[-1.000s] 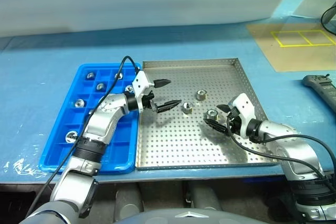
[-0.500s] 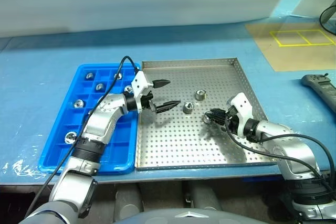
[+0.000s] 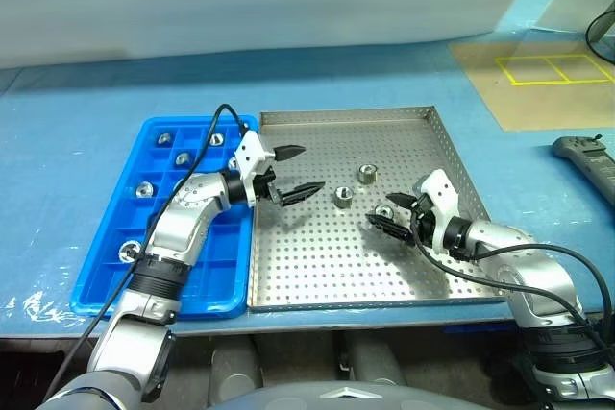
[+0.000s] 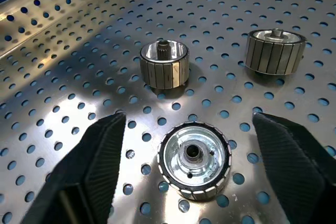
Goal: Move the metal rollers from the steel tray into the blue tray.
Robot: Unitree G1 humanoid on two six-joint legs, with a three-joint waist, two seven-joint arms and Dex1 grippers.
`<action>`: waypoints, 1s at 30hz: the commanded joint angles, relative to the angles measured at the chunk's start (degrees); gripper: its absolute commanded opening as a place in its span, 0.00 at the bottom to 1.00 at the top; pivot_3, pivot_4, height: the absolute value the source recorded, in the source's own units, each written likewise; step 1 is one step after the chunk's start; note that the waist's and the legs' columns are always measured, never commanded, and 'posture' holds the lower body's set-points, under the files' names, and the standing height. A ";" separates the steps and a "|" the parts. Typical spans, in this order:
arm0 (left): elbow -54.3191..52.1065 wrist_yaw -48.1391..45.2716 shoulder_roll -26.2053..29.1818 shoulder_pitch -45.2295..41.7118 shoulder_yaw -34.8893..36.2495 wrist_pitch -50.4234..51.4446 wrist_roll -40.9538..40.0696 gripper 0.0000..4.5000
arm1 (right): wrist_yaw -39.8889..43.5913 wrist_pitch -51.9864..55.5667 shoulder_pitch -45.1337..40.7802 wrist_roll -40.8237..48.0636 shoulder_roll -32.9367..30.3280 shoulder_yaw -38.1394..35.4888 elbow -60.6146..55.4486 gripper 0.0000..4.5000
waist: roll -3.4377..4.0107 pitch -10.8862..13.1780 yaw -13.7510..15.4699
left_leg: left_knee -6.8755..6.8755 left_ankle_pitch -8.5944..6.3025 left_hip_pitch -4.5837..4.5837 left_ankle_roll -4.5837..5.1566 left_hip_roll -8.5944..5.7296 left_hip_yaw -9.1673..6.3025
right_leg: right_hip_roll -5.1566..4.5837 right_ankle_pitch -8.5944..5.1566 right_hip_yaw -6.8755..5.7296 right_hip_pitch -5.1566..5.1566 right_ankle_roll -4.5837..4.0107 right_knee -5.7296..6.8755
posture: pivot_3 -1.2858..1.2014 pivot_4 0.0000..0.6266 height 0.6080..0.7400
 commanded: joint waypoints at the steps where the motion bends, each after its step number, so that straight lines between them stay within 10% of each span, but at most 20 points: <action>1: -2.47 0.48 0.08 0.17 0.48 -0.72 -0.25 1.00 | 0.26 -0.31 0.41 0.66 -0.23 0.08 -2.01 0.91 | 0.00 0.00 0.01 | 0.00 0.00 0.00 0.00 0.00 0.00 | 0.00 0.00 0.00 0.00 0.00 0.00 | 0.44 0.24 1.00; 6: -3.32 0.78 0.26 0.10 0.63 -0.25 -0.55 1.00 | -1.04 -0.10 0.68 -1.15 0.21 1.70 0.41 0.91 | 0.00 0.00 0.00 | 0.00 0.00 0.00 0.00 0.00 0.00 | 0.00 0.00 0.00 0.00 0.00 -0.01 | 0.44 0.24 1.00; 15: -6.16 1.57 2.52 0.63 2.27 1.33 -1.59 1.00 | -1.68 -1.22 -1.02 -2.24 1.17 2.85 2.66 0.37 | 0.00 0.00 0.04 | -0.02 0.00 -0.01 0.00 0.00 0.00 | 0.00 0.00 -0.01 -0.02 0.00 -0.02 | 0.46 0.24 1.00; 30: -24.13 8.57 8.28 18.56 12.13 6.94 -7.19 1.00 | 3.60 -2.92 -14.37 1.06 4.64 5.26 1.59 0.37 | 0.00 0.01 0.71 | -0.14 0.01 -0.03 -0.02 0.04 -0.01 | 0.00 -0.01 -0.11 -0.10 0.00 -0.05 | 0.52 0.24 1.00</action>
